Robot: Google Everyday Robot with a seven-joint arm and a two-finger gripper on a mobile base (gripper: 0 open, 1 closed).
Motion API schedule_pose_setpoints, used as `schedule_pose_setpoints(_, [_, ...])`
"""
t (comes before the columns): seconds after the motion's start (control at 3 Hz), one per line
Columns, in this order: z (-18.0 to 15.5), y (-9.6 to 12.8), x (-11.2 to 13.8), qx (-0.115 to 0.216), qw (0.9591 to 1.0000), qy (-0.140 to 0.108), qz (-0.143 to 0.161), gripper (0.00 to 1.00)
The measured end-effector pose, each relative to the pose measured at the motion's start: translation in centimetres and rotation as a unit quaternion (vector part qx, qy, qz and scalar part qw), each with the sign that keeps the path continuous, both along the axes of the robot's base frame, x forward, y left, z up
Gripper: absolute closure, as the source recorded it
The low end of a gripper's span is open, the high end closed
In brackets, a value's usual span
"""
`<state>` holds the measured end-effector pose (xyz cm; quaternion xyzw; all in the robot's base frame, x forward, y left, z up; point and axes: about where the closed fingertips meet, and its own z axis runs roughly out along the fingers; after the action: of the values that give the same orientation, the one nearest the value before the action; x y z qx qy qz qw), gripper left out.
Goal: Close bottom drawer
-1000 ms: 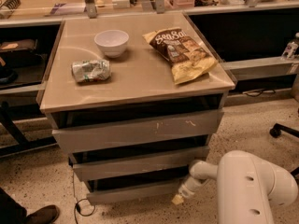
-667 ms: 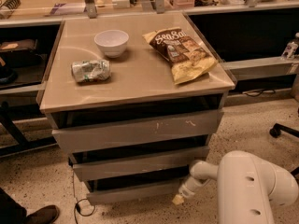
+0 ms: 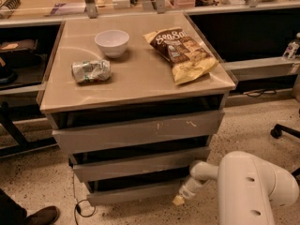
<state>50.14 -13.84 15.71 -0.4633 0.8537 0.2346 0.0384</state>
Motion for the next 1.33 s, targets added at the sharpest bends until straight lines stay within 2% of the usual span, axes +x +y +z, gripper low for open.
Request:
schedule_pose_setpoints(0.33, [0.00, 0.00, 0.00, 0.000, 1.0000, 0.000, 0.000, 0.12])
schedule_pose_setpoints(0.67, [-0.01, 0.01, -0.01, 0.000, 1.0000, 0.000, 0.000, 0.00])
schedule_pose_setpoints(1.0, [-0.01, 0.01, -0.01, 0.000, 1.0000, 0.000, 0.000, 0.00])
schedule_pose_setpoints(1.33, [-0.01, 0.01, -0.02, 0.000, 1.0000, 0.000, 0.000, 0.19])
